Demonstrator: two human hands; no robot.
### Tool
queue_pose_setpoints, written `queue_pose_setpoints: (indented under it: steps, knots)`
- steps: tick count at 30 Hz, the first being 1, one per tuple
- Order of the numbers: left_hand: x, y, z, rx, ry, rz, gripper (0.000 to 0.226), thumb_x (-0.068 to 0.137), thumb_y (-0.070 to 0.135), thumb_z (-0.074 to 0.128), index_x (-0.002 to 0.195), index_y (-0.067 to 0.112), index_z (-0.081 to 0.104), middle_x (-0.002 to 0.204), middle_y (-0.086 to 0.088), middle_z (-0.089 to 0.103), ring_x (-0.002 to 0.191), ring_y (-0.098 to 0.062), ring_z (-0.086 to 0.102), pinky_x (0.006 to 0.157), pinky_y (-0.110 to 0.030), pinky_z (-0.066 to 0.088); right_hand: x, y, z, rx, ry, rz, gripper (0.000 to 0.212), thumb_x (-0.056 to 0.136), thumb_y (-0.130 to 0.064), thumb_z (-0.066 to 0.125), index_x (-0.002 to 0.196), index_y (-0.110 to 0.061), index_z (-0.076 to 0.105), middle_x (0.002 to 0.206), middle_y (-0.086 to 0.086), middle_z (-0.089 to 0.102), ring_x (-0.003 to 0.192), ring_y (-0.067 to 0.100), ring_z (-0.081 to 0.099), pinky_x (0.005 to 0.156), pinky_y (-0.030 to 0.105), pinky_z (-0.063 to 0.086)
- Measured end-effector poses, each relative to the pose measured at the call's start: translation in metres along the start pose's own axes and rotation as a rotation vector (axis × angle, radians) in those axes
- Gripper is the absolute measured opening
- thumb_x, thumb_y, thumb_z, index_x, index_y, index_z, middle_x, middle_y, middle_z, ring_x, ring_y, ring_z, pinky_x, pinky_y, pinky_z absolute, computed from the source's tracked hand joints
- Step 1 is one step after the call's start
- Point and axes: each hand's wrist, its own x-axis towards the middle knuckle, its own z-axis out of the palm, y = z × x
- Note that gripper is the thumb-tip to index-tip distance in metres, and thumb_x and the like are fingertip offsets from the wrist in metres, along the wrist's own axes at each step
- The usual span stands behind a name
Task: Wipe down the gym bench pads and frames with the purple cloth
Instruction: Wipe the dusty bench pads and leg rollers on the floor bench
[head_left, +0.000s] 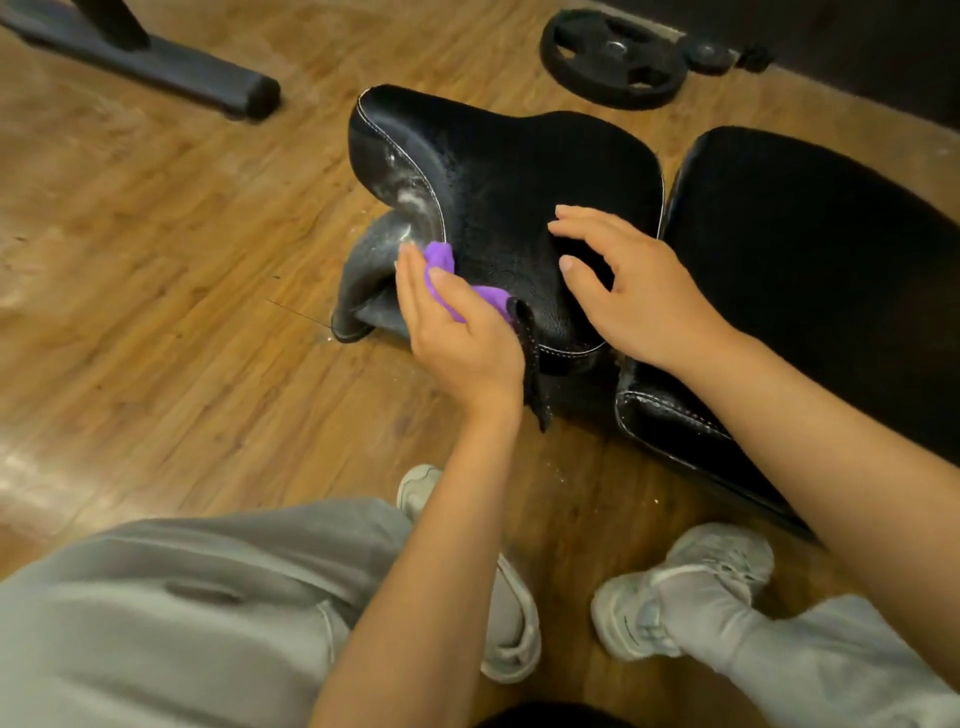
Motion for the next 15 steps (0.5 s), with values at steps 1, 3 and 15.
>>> queue_pose_setpoints:
  steps: [1,3,15]
  knots:
    - [-0.003,0.002,0.0,0.019,-0.005,-0.02,0.049,0.098,0.023,0.033,0.138,-0.002,0.046,0.145,-0.011,0.046,0.139,-0.019,0.037,0.113,-0.014,0.023,0.0,-0.001,0.001,-0.003,0.003,-0.003,0.038,0.098,-0.021,0.047,0.136,-0.018,0.05,0.147,-0.006,0.041,0.136,0.006,0.033,0.116,0.031,0.025]
    - [-0.021,0.0,0.0,0.087,-0.064,0.112,0.05,0.1,0.02,0.032,0.142,-0.006,0.036,0.151,-0.017,0.035,0.144,-0.025,0.026,0.119,-0.029,0.019,0.001,-0.001,0.001,0.004,0.016,-0.008,0.036,0.098,-0.02,0.047,0.134,-0.017,0.051,0.146,-0.005,0.043,0.136,0.008,0.035,0.116,0.036,0.027]
    - [-0.005,0.0,-0.009,0.14,-0.256,0.195,0.048,0.098,0.019,0.033,0.143,0.002,0.04,0.152,-0.004,0.035,0.142,-0.01,0.026,0.118,-0.023,0.019,-0.002,-0.004,0.001,-0.075,-0.017,-0.017,0.042,0.099,-0.022,0.044,0.14,-0.017,0.044,0.15,-0.005,0.037,0.14,0.006,0.027,0.119,0.033,0.02]
